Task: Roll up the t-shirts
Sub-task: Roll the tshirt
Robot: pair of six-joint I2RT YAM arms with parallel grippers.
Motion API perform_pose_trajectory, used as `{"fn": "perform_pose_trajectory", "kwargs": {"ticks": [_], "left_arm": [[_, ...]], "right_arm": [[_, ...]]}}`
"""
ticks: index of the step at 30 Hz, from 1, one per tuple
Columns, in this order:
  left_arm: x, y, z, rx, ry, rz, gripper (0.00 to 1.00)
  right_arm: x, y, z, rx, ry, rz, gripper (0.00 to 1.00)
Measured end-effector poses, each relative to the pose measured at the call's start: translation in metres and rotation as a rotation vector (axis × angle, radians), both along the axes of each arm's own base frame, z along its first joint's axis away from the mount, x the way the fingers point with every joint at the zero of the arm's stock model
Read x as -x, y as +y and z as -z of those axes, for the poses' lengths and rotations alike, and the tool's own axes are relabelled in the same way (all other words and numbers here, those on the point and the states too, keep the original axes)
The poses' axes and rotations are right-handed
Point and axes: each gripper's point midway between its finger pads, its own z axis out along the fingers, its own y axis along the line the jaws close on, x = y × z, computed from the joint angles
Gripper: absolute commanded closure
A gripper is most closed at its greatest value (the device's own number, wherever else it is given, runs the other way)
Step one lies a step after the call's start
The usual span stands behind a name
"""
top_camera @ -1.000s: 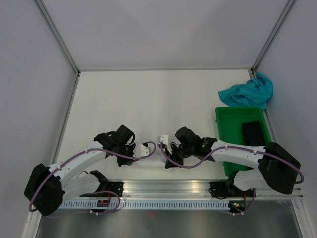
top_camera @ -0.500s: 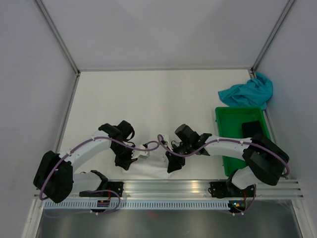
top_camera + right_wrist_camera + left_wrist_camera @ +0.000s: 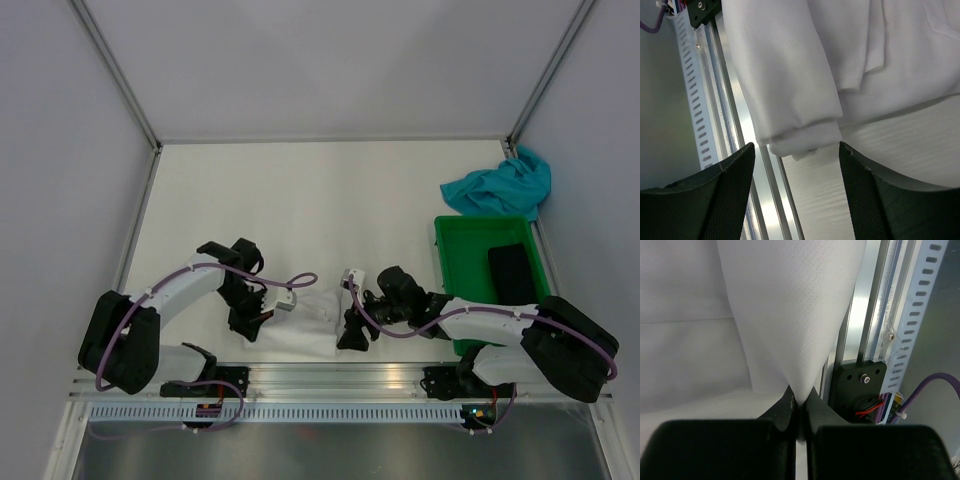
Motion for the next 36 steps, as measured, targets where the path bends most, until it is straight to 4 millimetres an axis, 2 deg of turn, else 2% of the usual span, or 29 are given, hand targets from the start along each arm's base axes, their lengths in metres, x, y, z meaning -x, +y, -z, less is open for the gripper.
{"fn": "perform_pose_trajectory", "kwargs": {"ticks": [4,6,7,8,11,15,18,19,21,22,23,27,29,30,31,33,34,36], "left_arm": [[0.000,-0.001,0.000,0.004,0.006,-0.003,0.97],[0.000,-0.002,0.000,0.007,0.012,-0.006,0.95],[0.000,-0.002,0.000,0.010,0.016,-0.008,0.93],[0.000,-0.002,0.000,0.011,0.017,-0.009,0.92],[0.000,-0.002,0.000,0.014,0.021,-0.019,0.91],[-0.003,0.000,0.000,0.015,0.025,-0.041,0.90],[-0.007,0.005,0.002,0.010,0.036,-0.085,0.85],[-0.008,0.006,0.003,0.009,0.041,-0.101,0.78],[-0.011,0.009,0.005,0.005,0.051,-0.123,0.72],[-0.011,0.009,0.005,0.002,0.059,-0.127,0.64],[-0.013,0.009,0.006,0.001,0.062,-0.133,0.61],[-0.023,0.007,0.004,0.007,0.048,-0.146,0.51],[-0.027,0.005,0.002,0.018,0.040,-0.154,0.35],[-0.028,0.003,-0.001,0.030,0.041,-0.162,0.21],[-0.029,0.001,-0.003,0.040,0.041,-0.172,0.17],[-0.031,-0.004,-0.009,0.070,0.038,-0.190,0.19],[-0.031,-0.006,-0.012,0.090,0.034,-0.197,0.31],[-0.030,-0.010,-0.016,0.114,0.038,-0.211,0.48]], "right_arm": [[0.009,0.012,0.004,-0.017,-0.024,0.021,0.27],[0.013,0.022,0.003,-0.032,-0.032,0.018,0.32],[0.015,0.024,0.004,-0.035,-0.031,0.018,0.37],[0.016,0.027,0.005,-0.037,-0.027,0.021,0.55],[0.014,0.031,0.010,-0.033,0.000,0.060,0.83],[0.016,0.032,0.016,-0.020,0.061,0.089,0.99],[0.016,0.033,0.010,-0.051,0.107,0.106,1.00],[0.014,0.031,0.008,-0.062,0.122,0.117,1.00],[0.007,0.027,0.006,-0.078,0.145,0.149,1.00],[0.002,0.025,0.007,-0.077,0.159,0.169,1.00],[-0.002,0.022,0.009,-0.071,0.169,0.184,1.00],[-0.005,0.020,0.019,-0.033,0.209,0.197,1.00],[-0.004,0.020,0.022,-0.020,0.226,0.194,0.99],[-0.004,0.020,0.022,-0.019,0.229,0.193,0.99],[-0.004,0.020,0.022,-0.019,0.234,0.195,0.98],[-0.006,0.019,0.022,-0.018,0.244,0.203,0.96],[-0.006,0.019,0.022,-0.017,0.248,0.206,0.95],[-0.007,0.019,0.021,-0.013,0.253,0.211,0.95]]}}
